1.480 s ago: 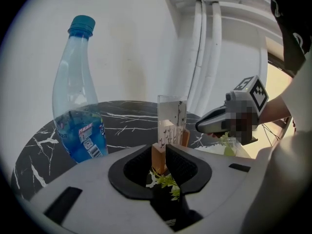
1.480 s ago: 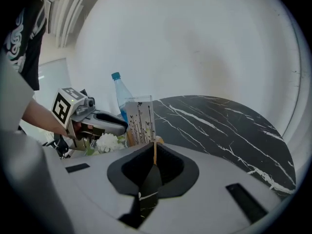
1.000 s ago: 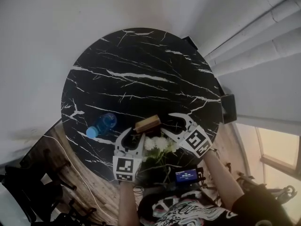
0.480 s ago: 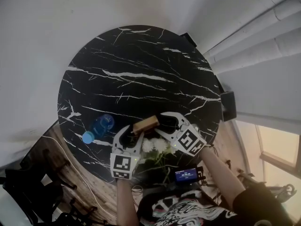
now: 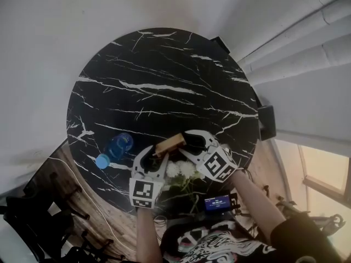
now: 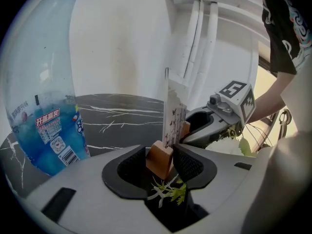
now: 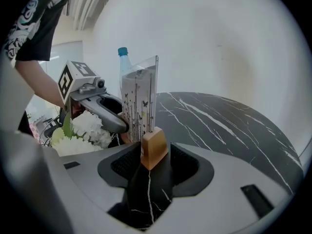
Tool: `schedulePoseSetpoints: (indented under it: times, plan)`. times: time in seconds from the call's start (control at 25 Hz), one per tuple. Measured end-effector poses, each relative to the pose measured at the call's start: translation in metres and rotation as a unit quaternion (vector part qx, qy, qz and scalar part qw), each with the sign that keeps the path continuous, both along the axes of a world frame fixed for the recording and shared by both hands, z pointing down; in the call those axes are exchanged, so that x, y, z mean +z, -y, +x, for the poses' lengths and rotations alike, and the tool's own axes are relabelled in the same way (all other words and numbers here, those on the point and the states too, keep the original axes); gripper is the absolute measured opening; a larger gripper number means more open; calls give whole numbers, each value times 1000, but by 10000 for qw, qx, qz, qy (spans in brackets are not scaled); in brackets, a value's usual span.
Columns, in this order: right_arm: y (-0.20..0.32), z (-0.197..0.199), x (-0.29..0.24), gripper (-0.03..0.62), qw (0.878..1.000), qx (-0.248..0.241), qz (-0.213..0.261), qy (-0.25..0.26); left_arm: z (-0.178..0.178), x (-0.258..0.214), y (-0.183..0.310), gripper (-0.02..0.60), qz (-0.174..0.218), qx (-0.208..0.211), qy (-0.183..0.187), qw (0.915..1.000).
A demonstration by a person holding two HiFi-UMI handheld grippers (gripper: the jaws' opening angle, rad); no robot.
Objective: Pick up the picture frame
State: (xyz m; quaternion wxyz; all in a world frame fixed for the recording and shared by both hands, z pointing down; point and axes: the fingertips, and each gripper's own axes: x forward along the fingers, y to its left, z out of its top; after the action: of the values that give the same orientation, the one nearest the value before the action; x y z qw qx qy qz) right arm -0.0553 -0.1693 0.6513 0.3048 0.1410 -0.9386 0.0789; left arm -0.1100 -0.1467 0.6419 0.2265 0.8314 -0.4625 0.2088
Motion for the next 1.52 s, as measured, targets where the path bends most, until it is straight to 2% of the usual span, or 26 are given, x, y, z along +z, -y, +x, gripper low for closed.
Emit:
schedulePoseSetpoints:
  times: [0.16, 0.28, 0.48, 0.76, 1.08, 1.52]
  plan:
    - [1, -2, 0, 166, 9998, -60, 159, -104, -1, 1, 1, 180, -21, -40, -137, 9999]
    - [0, -2, 1, 163, 9999, -21, 62, -98, -1, -1, 1, 175, -16, -62, -90, 9999]
    - [3, -3, 0, 158, 10000, 35, -64, -44, -3, -1, 4, 173, -153, -229, -366, 9990]
    - [4, -5, -1, 156, 9991, 220, -366, 65, -6, -2, 8, 172, -246, -389, -550, 9974]
    - [4, -5, -4, 155, 9987, 334, -387, 59, -7, -4, 9, 170, -363, -457, -585, 9966]
    - [9, -6, -22, 153, 9982, 402, -416, 141, -9, -20, 15, 170, -309, -562, -782, 9949]
